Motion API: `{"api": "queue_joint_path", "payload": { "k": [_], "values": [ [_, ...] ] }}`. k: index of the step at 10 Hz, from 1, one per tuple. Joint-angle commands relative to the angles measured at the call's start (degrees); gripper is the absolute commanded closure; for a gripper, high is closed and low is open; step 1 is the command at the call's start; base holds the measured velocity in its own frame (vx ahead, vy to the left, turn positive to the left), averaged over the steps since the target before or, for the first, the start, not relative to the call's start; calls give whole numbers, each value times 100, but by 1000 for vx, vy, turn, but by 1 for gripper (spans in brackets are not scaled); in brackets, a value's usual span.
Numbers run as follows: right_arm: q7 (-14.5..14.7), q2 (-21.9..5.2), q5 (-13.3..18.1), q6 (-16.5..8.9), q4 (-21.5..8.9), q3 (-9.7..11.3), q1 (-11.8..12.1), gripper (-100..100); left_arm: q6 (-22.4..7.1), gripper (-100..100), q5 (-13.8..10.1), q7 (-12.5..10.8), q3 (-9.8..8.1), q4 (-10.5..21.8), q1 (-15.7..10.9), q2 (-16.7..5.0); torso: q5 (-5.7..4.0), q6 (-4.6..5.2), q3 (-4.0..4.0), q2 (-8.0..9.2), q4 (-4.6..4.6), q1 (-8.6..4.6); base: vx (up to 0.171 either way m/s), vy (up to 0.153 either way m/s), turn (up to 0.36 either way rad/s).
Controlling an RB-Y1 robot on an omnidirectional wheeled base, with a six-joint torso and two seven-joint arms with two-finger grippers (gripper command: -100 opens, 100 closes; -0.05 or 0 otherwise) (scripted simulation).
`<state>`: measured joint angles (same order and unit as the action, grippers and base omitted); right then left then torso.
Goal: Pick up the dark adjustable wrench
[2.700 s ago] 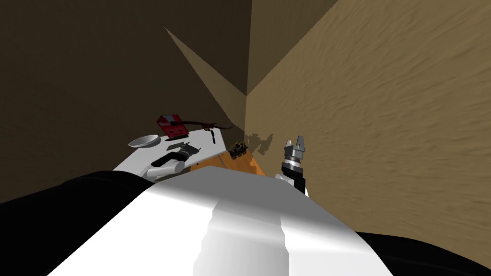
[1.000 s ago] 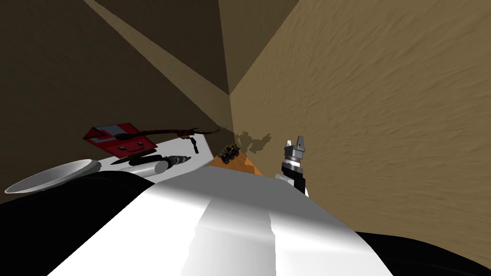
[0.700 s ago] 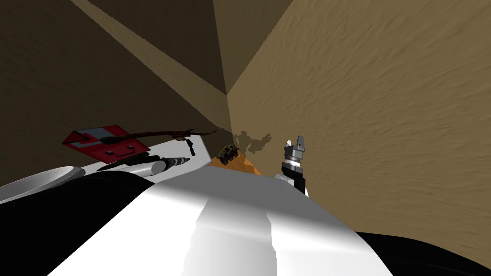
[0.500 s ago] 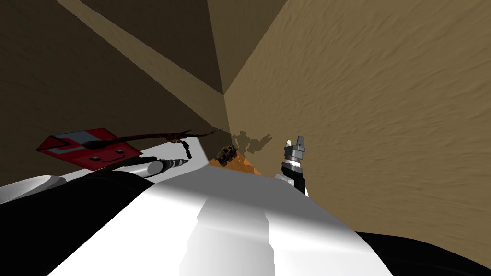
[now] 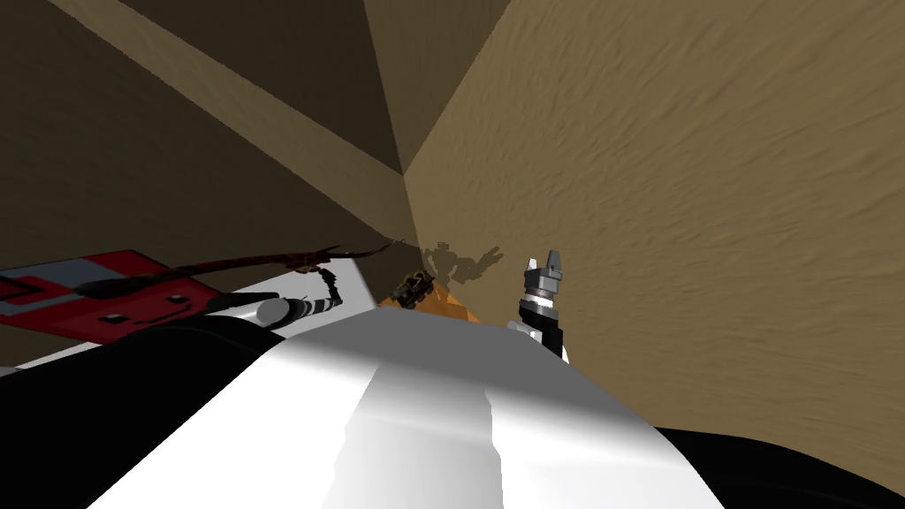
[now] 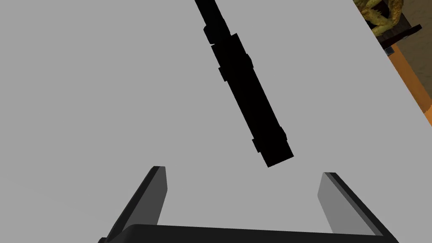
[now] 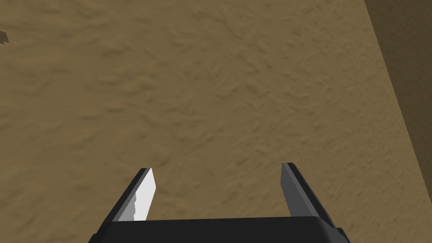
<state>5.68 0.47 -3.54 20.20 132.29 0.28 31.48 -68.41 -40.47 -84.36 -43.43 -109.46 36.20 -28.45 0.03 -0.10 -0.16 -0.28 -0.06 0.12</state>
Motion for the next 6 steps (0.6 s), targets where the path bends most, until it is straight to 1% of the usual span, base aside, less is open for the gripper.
{"api": "queue_joint_path", "payload": {
  "k": [1, 2, 3, 4, 5, 6],
  "values": [
    [0, 0, 0, 0, 0, 0, 0, 0, -286, -100, -115, -286, -142, 65, 16, -12, 0, 0, 0, 0, 0, 0, 93, 26, -150],
    [0, 0, 0, 0, 0, 0, 0, 0, -466, -100, -115, -338, -142, 65, 16, -12, 0, 3, -2, -4, 0, 4, 75, 29, -90],
    [0, 0, 0, 0, 0, 0, 0, 0, -479, -100, -115, -338, -142, 65, 16, -12, 1, 0, 0, 1, 0, 4, 26, 11, 10],
    [0, 0, 0, 0, 0, 0, 0, 0, -703, -100, -221, -580, -271, 125, 38, -29, 0, -2, 9, 16, 3, -2, 47, 22, -134],
    [0, 0, 0, 0, 0, 0, -1, 0, -793, -100, -221, -580, -271, 125, 38, -29, 0, 2, 8, 13, 3, 1, 59, 34, -99],
    [0, 0, 0, 0, 0, 0, 0, 0, -985, -100, -318, -804, -395, 183, 61, -50, 1, 0, 6, 10, 2, 4, 98, 52, -137]
  ]
}}
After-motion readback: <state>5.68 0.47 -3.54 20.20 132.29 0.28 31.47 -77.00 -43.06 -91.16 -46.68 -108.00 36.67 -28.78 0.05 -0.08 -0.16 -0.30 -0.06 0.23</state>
